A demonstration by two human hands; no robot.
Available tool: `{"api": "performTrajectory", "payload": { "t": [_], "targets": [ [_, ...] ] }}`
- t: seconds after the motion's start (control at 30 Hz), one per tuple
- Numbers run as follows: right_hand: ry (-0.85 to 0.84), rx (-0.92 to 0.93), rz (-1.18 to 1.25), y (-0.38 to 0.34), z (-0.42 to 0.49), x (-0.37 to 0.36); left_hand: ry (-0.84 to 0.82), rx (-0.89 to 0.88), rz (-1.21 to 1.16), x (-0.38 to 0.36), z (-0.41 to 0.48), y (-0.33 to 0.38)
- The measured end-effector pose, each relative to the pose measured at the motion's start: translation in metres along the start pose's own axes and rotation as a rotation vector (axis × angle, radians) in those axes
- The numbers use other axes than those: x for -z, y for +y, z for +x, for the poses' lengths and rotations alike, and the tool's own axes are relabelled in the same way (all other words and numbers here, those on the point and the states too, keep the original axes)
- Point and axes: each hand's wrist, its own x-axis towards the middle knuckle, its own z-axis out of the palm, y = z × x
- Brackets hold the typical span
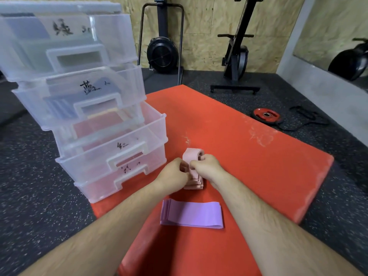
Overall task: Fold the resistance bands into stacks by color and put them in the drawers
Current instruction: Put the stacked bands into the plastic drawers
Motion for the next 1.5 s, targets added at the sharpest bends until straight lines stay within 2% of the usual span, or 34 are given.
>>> {"api": "performTrajectory", "payload": {
  "t": [0.1, 0.2, 0.27, 0.33, 0.4, 0.53, 0.67, 0.77, 1.0, 1.17, 1.4, 1.5],
  "targets": [
    [0.017, 0.141, -0.05, -0.005, -0.011, 0.007, 0.051, -0.085, 0.2, 0.009, -0.008, 0.0],
    [-0.008, 0.254, -0.142, -0.013, -0.026, 0.021, 0.184, -0.341, 0.435, 0.021, -0.018, 0.0],
    [-0.06, 0.35, -0.238, -0.017, -0.035, 0.032, 0.27, -0.496, 0.425, 0.031, -0.026, 0.004],
    [-0.056, 0.497, -0.401, -0.02, -0.044, 0.042, 0.29, -0.593, 0.372, 0.042, -0.036, 0.009],
    [-0.059, 0.592, -0.449, -0.024, -0.055, 0.05, 0.233, -0.55, 0.311, 0.052, -0.046, 0.011],
    [-0.155, 0.628, -0.359, -0.041, -0.085, 0.057, 0.104, -0.35, 0.048, 0.062, -0.064, 0.014],
    [-0.182, 0.685, -0.266, -0.049, -0.102, 0.059, 0.101, -0.423, -0.186, 0.077, -0.078, 0.02],
    [-0.164, 0.729, -0.239, -0.053, -0.108, 0.059, 0.137, -0.502, -0.163, 0.094, -0.085, 0.019],
    [-0.249, 0.711, -0.148, -0.065, -0.125, 0.046, 0.171, -0.546, -0.158, 0.116, -0.107, 0.011],
    [-0.278, 0.686, -0.139, -0.073, -0.136, 0.039, 0.098, -0.475, -0.232, 0.127, -0.12, 0.003],
    [-0.294, 0.636, -0.298, -0.083, -0.148, 0.033, 0.033, -0.412, -0.248, 0.133, -0.126, -0.008],
    [-0.34, 0.576, -0.285, -0.083, -0.148, 0.032, -0.025, -0.364, -0.292, 0.134, -0.123, -0.011]
  ]
}}
